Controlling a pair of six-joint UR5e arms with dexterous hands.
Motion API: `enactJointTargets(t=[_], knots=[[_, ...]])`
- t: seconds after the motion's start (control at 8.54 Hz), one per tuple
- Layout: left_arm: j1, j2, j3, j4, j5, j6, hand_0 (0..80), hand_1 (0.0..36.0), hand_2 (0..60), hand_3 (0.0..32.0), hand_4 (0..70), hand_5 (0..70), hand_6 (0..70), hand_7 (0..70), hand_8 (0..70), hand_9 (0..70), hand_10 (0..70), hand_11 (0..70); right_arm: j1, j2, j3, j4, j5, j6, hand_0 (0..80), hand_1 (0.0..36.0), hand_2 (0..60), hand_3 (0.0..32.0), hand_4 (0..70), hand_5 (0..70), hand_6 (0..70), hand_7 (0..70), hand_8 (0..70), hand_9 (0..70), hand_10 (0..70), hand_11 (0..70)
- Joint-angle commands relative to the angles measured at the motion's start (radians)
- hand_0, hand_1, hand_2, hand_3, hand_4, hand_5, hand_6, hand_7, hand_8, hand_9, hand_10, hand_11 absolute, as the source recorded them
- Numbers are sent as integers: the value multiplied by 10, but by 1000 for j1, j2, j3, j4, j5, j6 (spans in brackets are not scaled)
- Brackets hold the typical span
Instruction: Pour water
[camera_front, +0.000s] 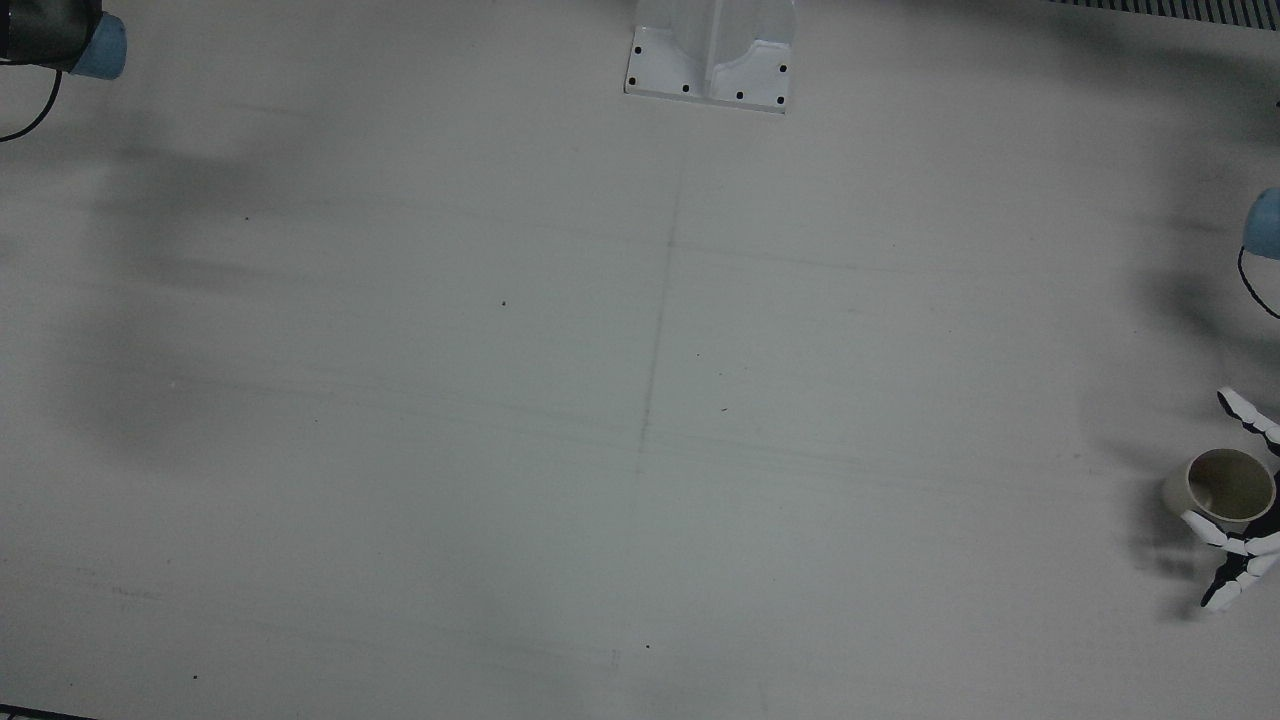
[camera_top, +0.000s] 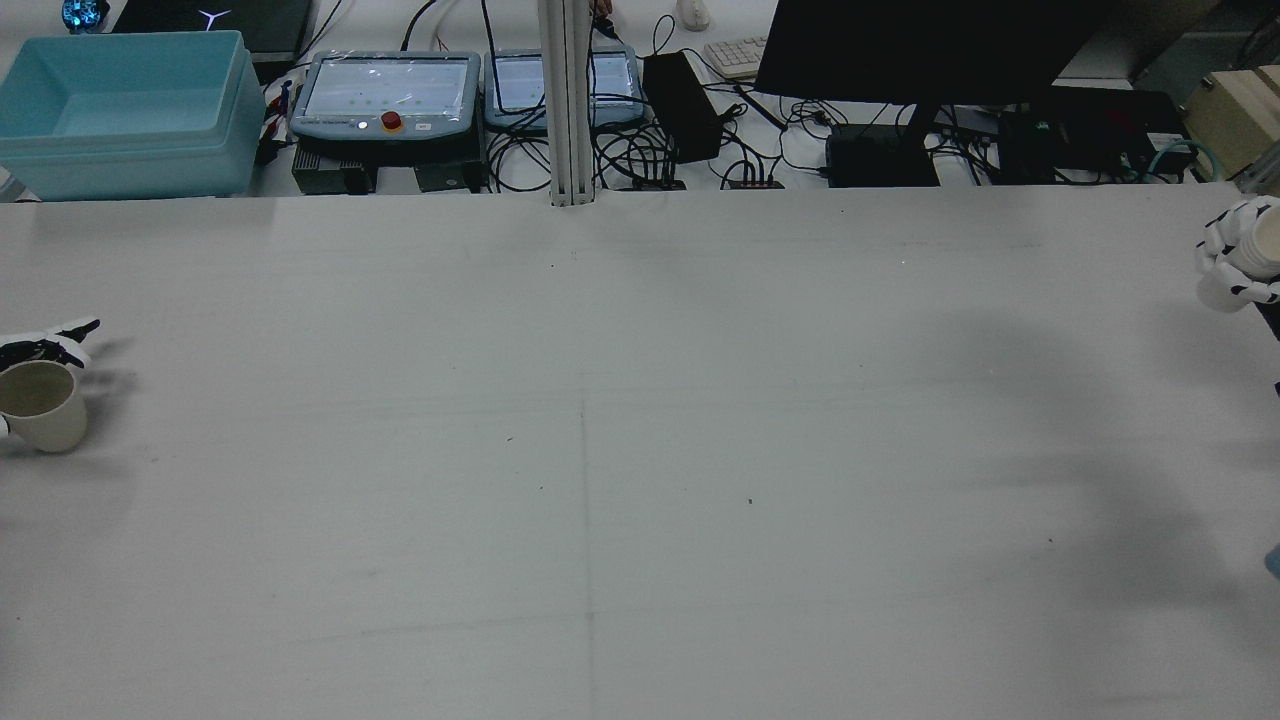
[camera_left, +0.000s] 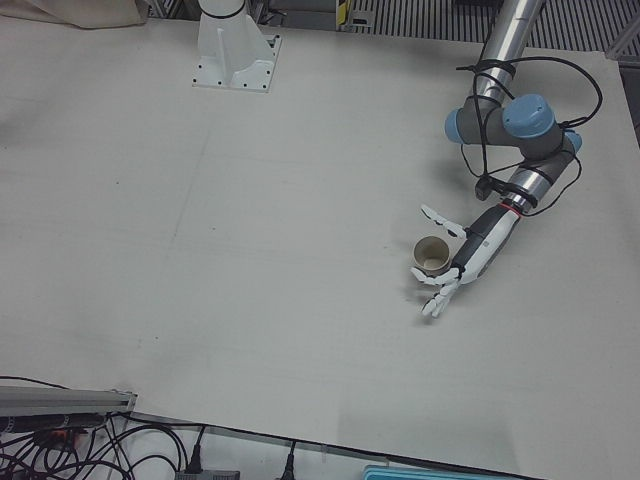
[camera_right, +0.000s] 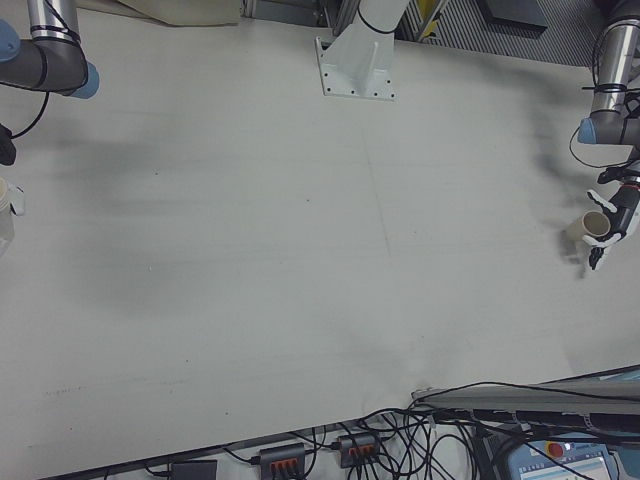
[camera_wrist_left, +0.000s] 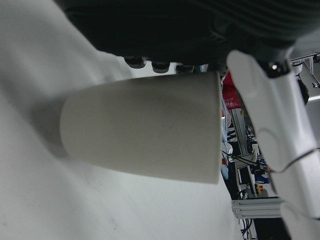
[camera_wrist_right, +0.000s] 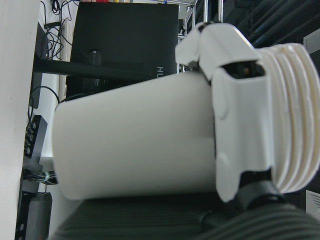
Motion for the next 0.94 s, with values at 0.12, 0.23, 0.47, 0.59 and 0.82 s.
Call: enactJointTargets(t=[0.12, 0.23, 0.47, 0.59, 0.82], knots=[[-1, 6, 0, -12, -12, -13, 478, 91, 0, 10, 48, 23, 3, 75, 14, 1, 0, 0, 2, -3, 3, 0, 0, 0, 800, 360, 600, 0, 653, 700, 611, 694, 469, 593, 510, 700], [-8, 15, -2, -23, -13, -39, 471, 74, 0, 8, 56, 22, 5, 75, 13, 1, 0, 0, 3, -5, 11, 0, 0, 0, 800, 360, 600, 0, 651, 700, 609, 692, 469, 592, 507, 700], [-109, 72, -25, -57, -6, -136, 367, 2, 0, 22, 97, 15, 24, 76, 8, 1, 0, 0, 9, 0, 17, -2, -9, -3, 800, 360, 600, 0, 666, 700, 615, 699, 469, 590, 502, 700], [-241, 73, -84, -60, 8, -138, 332, 0, 0, 2, 124, 22, 45, 83, 6, 2, 0, 0, 11, -5, 12, -6, -26, -21, 800, 360, 600, 0, 665, 700, 614, 700, 467, 590, 499, 700], [-336, 79, -160, -36, 62, -154, 400, 11, 0, 0, 137, 39, 63, 96, 8, 5, 0, 0, -23, 3, 1, -8, -28, -163, 800, 360, 600, 0, 654, 700, 604, 682, 462, 587, 508, 700]])
